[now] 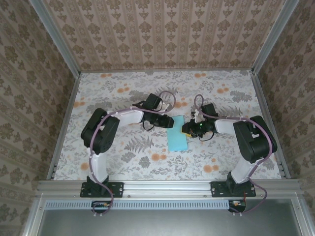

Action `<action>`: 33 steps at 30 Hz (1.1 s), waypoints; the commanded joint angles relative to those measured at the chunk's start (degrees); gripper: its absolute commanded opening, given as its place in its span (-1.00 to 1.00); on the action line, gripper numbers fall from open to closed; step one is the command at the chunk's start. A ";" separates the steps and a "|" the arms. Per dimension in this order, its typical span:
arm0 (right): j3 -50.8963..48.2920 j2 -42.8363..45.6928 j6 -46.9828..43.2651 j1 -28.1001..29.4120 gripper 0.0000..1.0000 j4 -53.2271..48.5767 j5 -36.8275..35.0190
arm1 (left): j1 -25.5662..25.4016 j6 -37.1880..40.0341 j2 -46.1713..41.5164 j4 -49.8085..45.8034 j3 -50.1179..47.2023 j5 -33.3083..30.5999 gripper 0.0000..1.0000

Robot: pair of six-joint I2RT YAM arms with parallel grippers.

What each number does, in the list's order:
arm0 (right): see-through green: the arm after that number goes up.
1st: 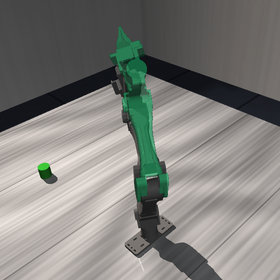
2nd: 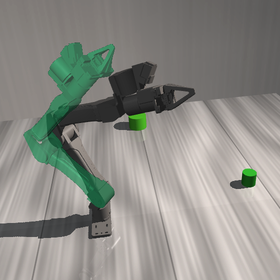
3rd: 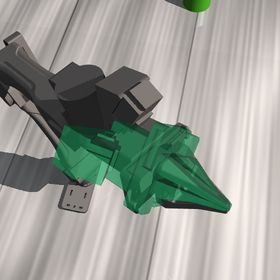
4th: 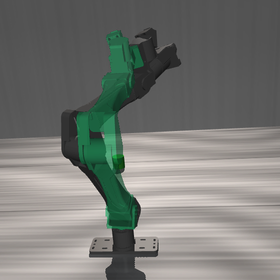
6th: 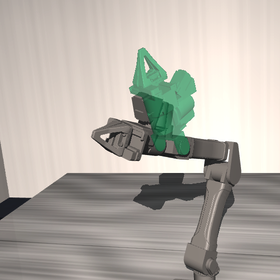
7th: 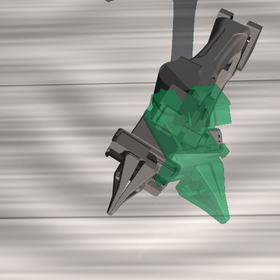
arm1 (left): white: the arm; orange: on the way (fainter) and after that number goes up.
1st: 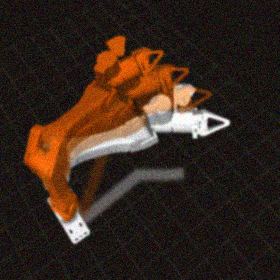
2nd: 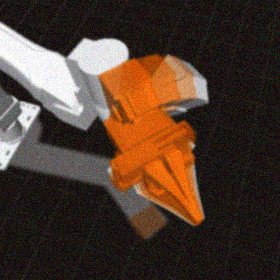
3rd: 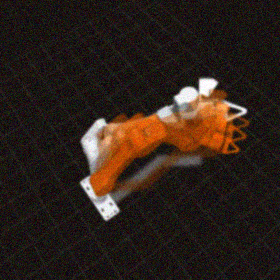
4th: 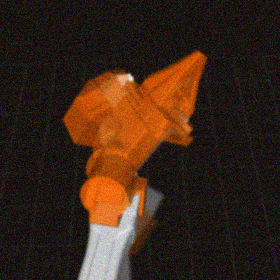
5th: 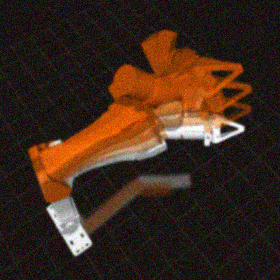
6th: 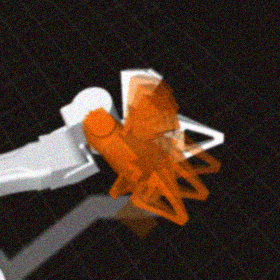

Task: Fold a paper plane with a square sheet of paper (fold left side to right side)
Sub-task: Fold the triangle a second time at the center of the table.

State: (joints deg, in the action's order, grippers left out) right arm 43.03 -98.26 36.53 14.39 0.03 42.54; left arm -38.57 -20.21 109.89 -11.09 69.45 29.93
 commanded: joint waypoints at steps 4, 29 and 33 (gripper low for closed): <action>0.79 0.08 5.62 -0.26 -0.99 0.66 1.09 | -0.78 7.76 -14.53 -0.17 -6.73 -7.32 -0.06; 4.44 -2.33 11.08 -0.20 -1.00 -0.80 0.09 | -28.12 13.08 -6.33 -14.01 1.08 -36.58 0.51; 4.44 -2.37 10.89 -0.17 -1.00 -0.87 0.17 | -28.82 12.95 -4.32 -14.73 3.08 -39.95 0.50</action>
State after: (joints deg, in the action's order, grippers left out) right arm 46.15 -99.50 46.94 14.39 1.08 42.50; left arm -66.70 -6.42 104.14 -23.62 70.13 -4.36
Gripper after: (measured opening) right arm 0.052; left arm 0.754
